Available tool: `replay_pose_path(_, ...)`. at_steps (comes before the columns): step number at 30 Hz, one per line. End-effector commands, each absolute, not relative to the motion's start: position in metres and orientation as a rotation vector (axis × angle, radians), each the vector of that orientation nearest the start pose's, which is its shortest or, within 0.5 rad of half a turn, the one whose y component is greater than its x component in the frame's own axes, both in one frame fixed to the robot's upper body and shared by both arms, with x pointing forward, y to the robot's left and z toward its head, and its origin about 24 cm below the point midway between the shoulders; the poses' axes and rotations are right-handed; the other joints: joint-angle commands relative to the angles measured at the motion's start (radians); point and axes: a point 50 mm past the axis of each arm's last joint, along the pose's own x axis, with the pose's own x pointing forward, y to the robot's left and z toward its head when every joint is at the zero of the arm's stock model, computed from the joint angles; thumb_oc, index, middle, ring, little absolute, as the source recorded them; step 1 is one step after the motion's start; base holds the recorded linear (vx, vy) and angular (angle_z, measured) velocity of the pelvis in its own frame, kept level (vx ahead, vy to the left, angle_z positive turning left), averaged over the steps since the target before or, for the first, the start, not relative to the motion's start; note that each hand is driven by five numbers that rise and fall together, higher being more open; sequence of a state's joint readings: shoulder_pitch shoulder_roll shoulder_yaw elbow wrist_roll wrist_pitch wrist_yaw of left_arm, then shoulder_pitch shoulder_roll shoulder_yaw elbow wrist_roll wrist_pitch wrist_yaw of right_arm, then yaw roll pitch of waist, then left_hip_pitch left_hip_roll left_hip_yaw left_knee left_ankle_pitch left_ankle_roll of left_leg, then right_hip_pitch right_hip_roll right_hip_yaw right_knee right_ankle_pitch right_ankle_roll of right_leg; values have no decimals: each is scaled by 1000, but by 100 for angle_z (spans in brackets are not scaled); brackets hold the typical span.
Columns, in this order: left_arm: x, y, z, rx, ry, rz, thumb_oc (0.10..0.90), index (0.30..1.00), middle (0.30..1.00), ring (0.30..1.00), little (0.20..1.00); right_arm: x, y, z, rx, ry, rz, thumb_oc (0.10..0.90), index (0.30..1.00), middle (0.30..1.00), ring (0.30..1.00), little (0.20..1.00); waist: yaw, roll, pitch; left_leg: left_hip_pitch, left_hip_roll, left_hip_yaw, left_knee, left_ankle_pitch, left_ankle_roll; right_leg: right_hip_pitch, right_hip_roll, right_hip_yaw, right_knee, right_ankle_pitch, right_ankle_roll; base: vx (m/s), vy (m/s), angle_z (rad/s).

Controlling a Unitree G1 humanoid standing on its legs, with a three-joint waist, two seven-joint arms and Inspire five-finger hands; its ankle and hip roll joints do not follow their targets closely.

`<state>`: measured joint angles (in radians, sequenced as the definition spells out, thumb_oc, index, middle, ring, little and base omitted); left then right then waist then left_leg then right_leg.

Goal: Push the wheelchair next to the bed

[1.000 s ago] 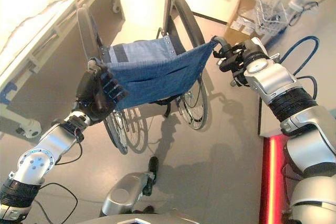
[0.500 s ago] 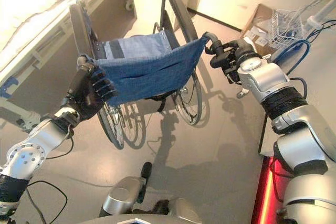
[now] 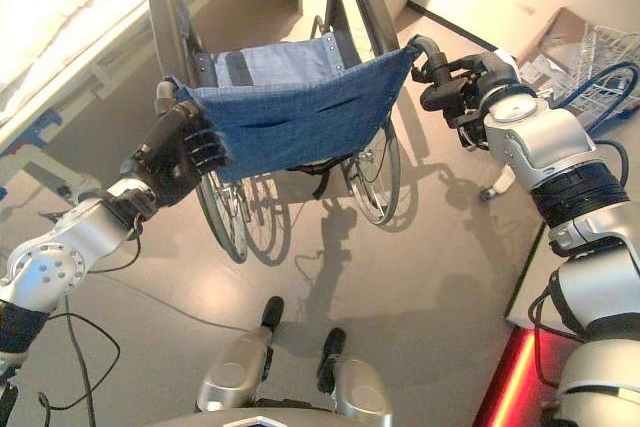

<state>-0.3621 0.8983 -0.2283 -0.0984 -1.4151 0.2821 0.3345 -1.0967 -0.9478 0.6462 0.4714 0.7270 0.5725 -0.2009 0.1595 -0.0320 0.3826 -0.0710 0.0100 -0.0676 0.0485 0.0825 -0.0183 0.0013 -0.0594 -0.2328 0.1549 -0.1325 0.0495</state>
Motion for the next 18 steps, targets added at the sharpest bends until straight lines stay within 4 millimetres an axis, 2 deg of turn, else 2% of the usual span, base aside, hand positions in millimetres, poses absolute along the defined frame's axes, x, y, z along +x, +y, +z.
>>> replay_pose_path(1, 305, 236, 267, -362, -320, -124, 400, 300, 300, 300, 300, 373, -159, 251, -495, 10, 311, 400, 300, 300, 300, 300, 6, -63, -149, -77, 64, 82, 372, -27, -73, 39, -39, 30, -144, 181, 32, 73, -72, 15)
replay_pose_path(3, 306, 238, 265, -367, -311, -113, 400, 300, 300, 300, 300, 372, -156, 246, -491, 16, 325, 400, 300, 300, 300, 300, 6, -57, -145, -90, 66, 85, 365, -22, -74, 51, -31, 23, -145, 174, 27, 111, -20, 9)
replay_pose_path(6, 310, 242, 258, -379, -290, -85, 400, 300, 300, 300, 300, 372, -149, 233, -492, 50, 336, 400, 300, 300, 300, 300, 15, -21, -153, -55, 71, 118, 94, 13, -85, 95, -17, -14, -165, 158, 40, 225, 131, 0)
replay_pose_path(8, 314, 242, 251, -392, -275, -84, 400, 300, 300, 300, 300, 372, -152, 227, -496, 77, 326, 400, 300, 300, 300, 300, 21, 2, -157, -70, 81, 111, 37, 92, -108, 122, -1, -25, -176, 141, 32, 202, 140, 4)
replay_pose_path(9, 315, 241, 251, -395, -271, -84, 400, 300, 300, 300, 300, 372, -153, 226, -493, 84, 325, 400, 300, 300, 300, 300, 22, 4, -158, -75, 78, 105, 39, 94, -109, 126, -2, -27, -177, 137, 32, 164, 161, 7)
replay_pose_path(10, 316, 241, 251, -398, -265, -83, 400, 300, 300, 300, 300, 372, -155, 226, -487, 98, 320, 400, 300, 300, 300, 300, 23, -1, -162, -73, 64, 95, 36, 61, -99, 126, -11, -23, -179, 133, 36, 101, 155, -13)
replay_pose_path(13, 321, 241, 252, -402, -255, -83, 400, 300, 300, 300, 300, 373, -159, 222, -481, 118, 304, 400, 300, 300, 300, 300, 18, 3, -166, -64, 56, 109, 24, 46, -97, 125, -27, -49, -175, 131, 42, 103, 171, -7)
replay_pose_path(18, 324, 236, 260, -394, -252, -101, 400, 300, 300, 300, 300, 371, -171, 219, -451, 138, 266, 400, 300, 300, 300, 300, 10, -13, -170, -49, 18, 112, 29, 8, -73, 114, -65, -50, -173, 144, 70, 90, 144, -9)
